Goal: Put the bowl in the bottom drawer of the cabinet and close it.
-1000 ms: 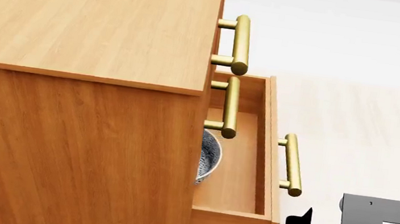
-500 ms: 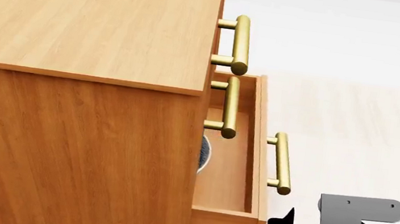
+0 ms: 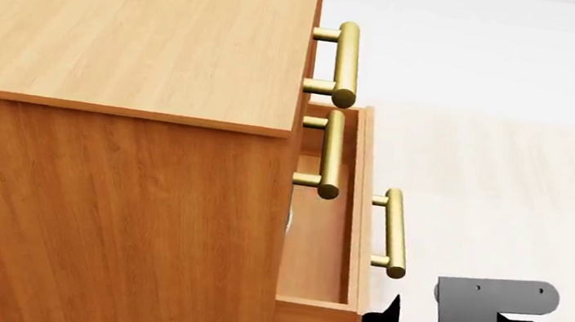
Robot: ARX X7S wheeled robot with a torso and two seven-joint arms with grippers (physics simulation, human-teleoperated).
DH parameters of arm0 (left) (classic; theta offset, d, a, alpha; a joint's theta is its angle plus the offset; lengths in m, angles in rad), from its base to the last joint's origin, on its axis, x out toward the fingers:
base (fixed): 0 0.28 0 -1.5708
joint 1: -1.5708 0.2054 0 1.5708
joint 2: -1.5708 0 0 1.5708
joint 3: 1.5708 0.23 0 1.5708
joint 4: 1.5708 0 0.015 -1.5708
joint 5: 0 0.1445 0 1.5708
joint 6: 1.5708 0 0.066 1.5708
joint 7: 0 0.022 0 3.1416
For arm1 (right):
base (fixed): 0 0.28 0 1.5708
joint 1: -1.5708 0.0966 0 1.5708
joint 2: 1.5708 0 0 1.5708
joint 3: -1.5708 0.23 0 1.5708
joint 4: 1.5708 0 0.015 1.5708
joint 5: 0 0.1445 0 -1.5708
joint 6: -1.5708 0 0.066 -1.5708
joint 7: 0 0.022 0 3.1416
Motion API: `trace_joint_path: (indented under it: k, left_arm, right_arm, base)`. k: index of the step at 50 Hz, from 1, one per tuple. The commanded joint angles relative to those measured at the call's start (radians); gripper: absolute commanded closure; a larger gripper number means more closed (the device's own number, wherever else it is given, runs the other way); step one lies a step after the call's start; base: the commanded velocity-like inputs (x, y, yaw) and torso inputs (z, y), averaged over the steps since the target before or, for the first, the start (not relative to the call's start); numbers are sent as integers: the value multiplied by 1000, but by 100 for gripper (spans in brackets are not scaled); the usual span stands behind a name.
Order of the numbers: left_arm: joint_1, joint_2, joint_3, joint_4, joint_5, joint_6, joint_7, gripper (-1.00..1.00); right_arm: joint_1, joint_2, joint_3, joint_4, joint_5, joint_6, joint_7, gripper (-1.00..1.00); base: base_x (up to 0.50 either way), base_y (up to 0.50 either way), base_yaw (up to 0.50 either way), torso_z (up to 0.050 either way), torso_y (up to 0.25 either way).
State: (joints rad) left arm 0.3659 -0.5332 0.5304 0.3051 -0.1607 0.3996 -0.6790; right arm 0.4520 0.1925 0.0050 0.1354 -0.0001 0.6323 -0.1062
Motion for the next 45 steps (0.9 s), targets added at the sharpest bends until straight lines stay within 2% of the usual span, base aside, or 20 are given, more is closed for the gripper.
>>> trace_joint_path:
  k: [1, 45]
  left_arm:
    - [-1, 1, 1, -3, 0, 2, -1, -100]
    - [-1, -1, 2, -8, 0, 10, -5, -100]
  right_arm:
    - [2, -8, -22, 3, 12, -7, -2, -100]
    - [44, -39, -105, 72, 42, -23, -26, -100]
  base:
    - [0, 0, 0, 0, 0]
    - [0, 0, 0, 0, 0]
